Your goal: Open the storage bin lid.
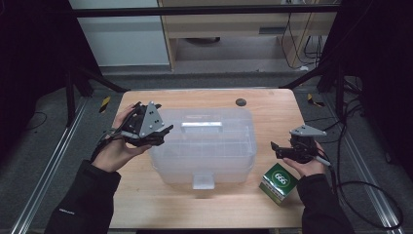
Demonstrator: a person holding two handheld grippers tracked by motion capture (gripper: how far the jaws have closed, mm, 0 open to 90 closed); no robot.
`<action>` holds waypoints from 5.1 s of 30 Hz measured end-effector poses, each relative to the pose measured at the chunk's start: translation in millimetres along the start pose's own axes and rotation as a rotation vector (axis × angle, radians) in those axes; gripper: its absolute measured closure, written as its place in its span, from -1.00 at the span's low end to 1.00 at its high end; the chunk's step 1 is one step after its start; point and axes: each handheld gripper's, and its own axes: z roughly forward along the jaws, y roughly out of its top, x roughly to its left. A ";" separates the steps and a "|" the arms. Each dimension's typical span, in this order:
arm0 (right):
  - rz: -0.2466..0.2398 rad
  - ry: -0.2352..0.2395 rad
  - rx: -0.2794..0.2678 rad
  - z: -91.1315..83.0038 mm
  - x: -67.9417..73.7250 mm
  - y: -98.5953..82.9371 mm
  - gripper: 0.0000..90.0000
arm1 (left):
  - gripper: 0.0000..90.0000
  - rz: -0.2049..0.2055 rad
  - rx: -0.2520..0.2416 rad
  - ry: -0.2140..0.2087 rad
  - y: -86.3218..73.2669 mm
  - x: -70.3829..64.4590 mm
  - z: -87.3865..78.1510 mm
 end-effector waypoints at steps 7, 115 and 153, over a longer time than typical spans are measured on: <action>0.001 0.001 0.000 -0.2 -0.2 0.1 -0.63 | -0.31 0.053 0.025 0.002 5.1 -5.1 2.0; -0.052 0.208 -0.011 -34.5 31.1 12.2 0.65 | 0.61 0.413 0.259 -0.059 55.8 -38.4 67.5; -0.075 0.357 -0.004 -36.0 62.6 4.2 1.00 | 0.52 0.254 0.205 0.008 64.1 -1.5 82.1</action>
